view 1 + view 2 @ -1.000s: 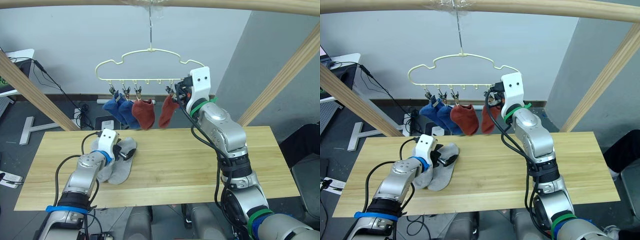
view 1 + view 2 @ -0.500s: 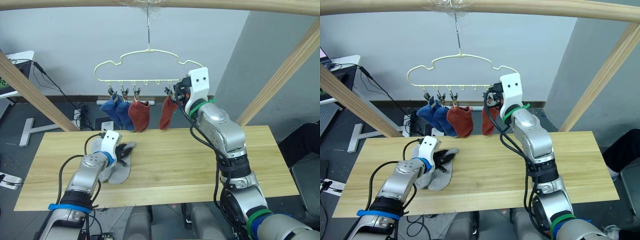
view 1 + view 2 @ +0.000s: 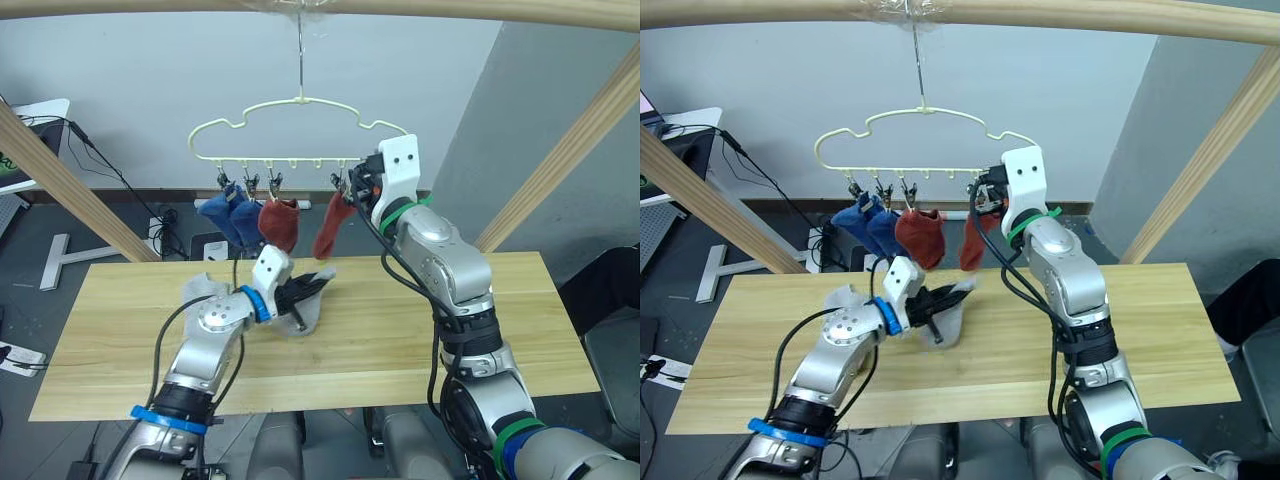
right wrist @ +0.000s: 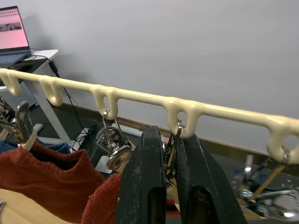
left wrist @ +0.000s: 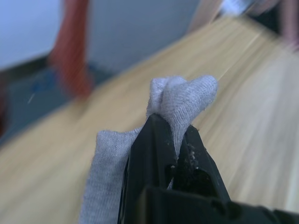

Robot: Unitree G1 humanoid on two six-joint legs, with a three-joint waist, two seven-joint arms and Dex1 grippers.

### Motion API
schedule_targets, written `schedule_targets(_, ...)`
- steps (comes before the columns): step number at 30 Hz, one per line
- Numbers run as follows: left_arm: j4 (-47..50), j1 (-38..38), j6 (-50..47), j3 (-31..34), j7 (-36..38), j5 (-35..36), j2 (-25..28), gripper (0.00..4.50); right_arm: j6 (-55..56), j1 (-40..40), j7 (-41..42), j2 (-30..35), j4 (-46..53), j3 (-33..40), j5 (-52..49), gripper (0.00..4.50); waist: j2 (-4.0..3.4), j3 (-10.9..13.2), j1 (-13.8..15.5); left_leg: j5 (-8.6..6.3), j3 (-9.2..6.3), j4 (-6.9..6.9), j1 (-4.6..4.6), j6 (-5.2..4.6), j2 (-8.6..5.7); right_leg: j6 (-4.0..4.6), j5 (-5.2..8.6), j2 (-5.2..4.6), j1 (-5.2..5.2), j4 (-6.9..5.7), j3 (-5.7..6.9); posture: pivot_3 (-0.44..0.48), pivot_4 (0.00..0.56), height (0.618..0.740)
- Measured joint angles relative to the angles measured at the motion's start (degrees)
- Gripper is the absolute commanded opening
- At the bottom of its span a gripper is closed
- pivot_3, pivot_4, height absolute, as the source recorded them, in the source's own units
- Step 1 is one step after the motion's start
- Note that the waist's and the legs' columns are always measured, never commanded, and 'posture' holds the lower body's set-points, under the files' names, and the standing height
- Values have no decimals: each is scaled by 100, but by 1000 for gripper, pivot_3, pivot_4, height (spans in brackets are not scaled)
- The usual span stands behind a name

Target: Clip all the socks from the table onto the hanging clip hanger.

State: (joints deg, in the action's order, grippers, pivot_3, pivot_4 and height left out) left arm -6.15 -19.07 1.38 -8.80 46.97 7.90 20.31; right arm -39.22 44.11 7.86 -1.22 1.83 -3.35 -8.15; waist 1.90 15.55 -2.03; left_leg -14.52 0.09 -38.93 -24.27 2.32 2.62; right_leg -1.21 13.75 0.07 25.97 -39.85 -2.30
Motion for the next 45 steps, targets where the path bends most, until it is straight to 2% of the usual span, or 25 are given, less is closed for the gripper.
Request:
schedule_targets(5,-393,-405,1493,-71,-436,-489,-400,11,-24,17,0,-6,0,1,-12,0,0,0,-4,0,-1,0,1,0,-1,0,0,1,0,0,-1,-29,239,711)
schedule_targets(13,-1358,-849,2450,-210,-1722,-1657,-616,11,-62,23,-1,-43,0,-1,-18,0,0,0,-5,0,-2,0,-2,-1,-1,-1,0,2,0,2,0,-38,237,711)
schedule_targets(24,-1984,-1258,2686,-134,-2904,-2185,-592,11,-162,25,-1,-79,45,3,-26,0,0,0,-13,0,-4,1,-4,-1,-2,-1,0,2,1,3,4,-46,234,711)
schedule_targets(32,-2366,-1424,2691,-161,-3130,-2268,-612,11,-279,24,-1,-106,94,3,-40,0,0,0,-21,0,-5,2,-8,-1,-2,-1,0,2,1,8,6,-48,232,711)
schedule_targets(45,-2406,-1549,2684,-156,-3269,-2251,-753,11,-441,24,-15,-123,199,24,-105,0,0,0,-35,0,-5,3,-9,-1,-1,-1,0,2,2,9,6,-46,238,711)
